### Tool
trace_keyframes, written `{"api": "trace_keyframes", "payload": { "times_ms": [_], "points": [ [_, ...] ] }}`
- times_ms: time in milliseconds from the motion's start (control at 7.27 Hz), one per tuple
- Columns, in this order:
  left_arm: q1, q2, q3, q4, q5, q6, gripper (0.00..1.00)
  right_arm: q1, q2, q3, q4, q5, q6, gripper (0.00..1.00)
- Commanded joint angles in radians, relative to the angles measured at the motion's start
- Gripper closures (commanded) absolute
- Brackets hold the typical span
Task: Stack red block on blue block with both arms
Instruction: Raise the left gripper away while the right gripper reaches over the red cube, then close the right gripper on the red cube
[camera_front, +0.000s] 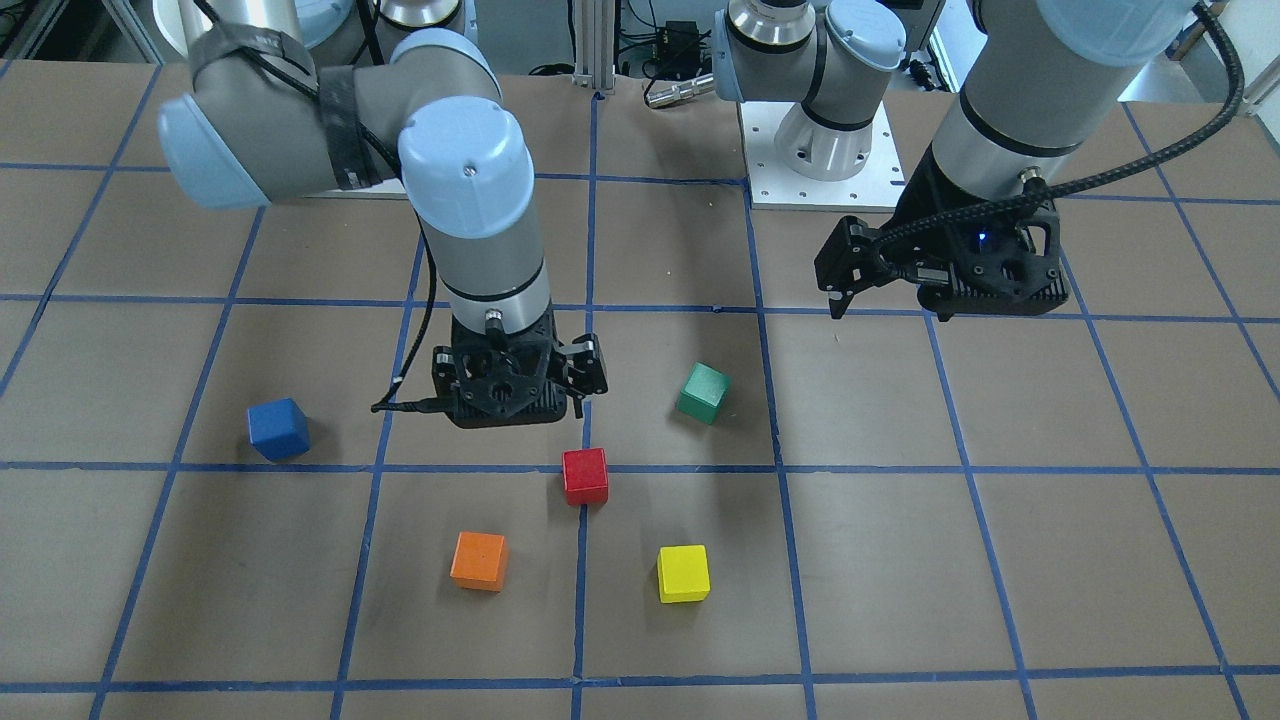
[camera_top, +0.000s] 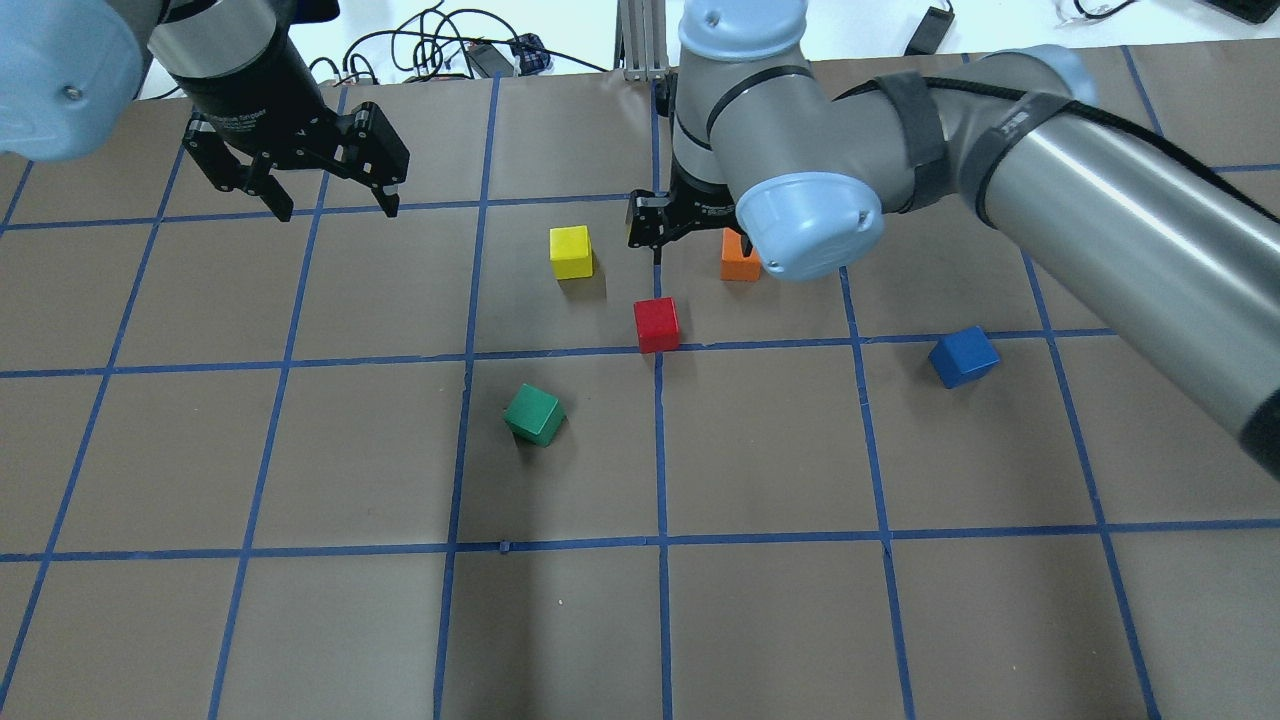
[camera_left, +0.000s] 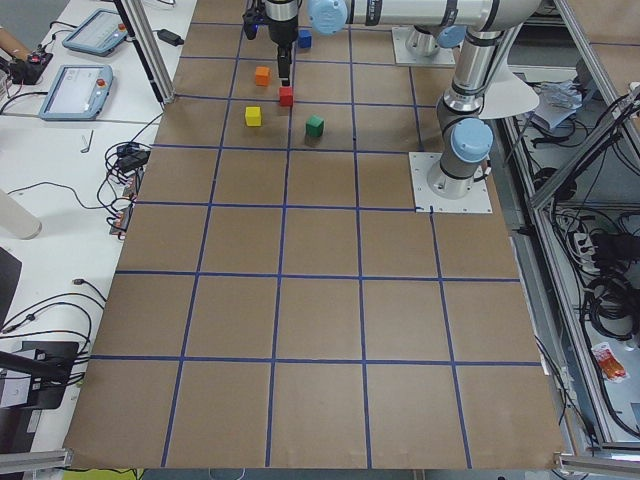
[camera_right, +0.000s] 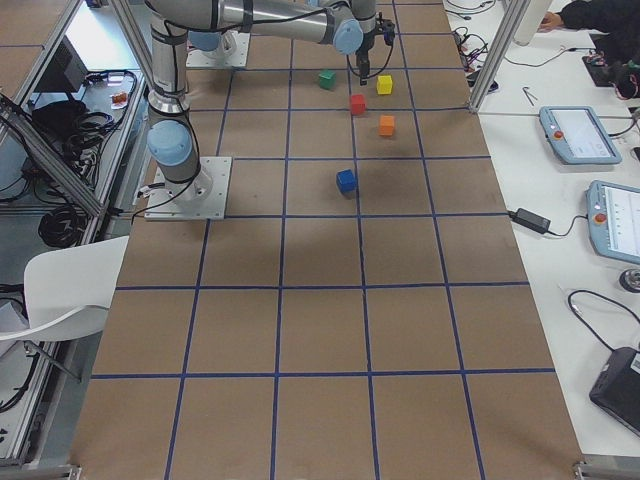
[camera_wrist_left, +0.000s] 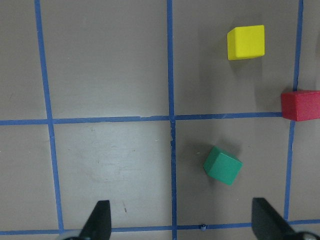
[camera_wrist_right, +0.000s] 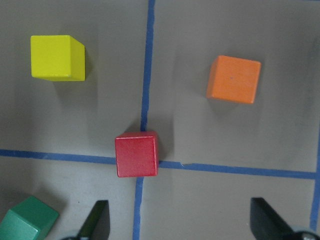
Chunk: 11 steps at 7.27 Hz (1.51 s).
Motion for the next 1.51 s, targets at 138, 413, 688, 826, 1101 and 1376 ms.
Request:
{"api": "trace_keyframes", "payload": {
  "times_ms": [138,413,688,826,1101,1376],
  "points": [
    [-0.01,-0.007,-0.005,0.002,0.012,-0.008,0.0,0.035,0.143,0.002,-0.088,0.004,0.01,0.0],
    [-0.007,-0.006,0.003,0.005,0.008,-0.005,0.0,0.047,0.202,0.0,-0.148,0.004,0.014,0.0],
    [-0.007,-0.007,-0.005,0.005,0.007,-0.004,0.0,0.052,0.217,0.002,-0.156,0.002,0.012,0.0],
    [-0.007,-0.009,-0.005,0.003,0.005,-0.004,0.0,0.052,0.222,0.005,-0.162,0.002,0.01,0.05],
    [-0.007,-0.01,-0.011,0.002,0.007,0.003,0.0,0.052,0.22,0.006,-0.157,0.001,0.009,0.65],
    [-0.007,-0.01,-0.023,0.008,0.007,0.008,0.0,0.049,0.208,-0.003,-0.141,0.004,0.009,1.0]
  ]
}}
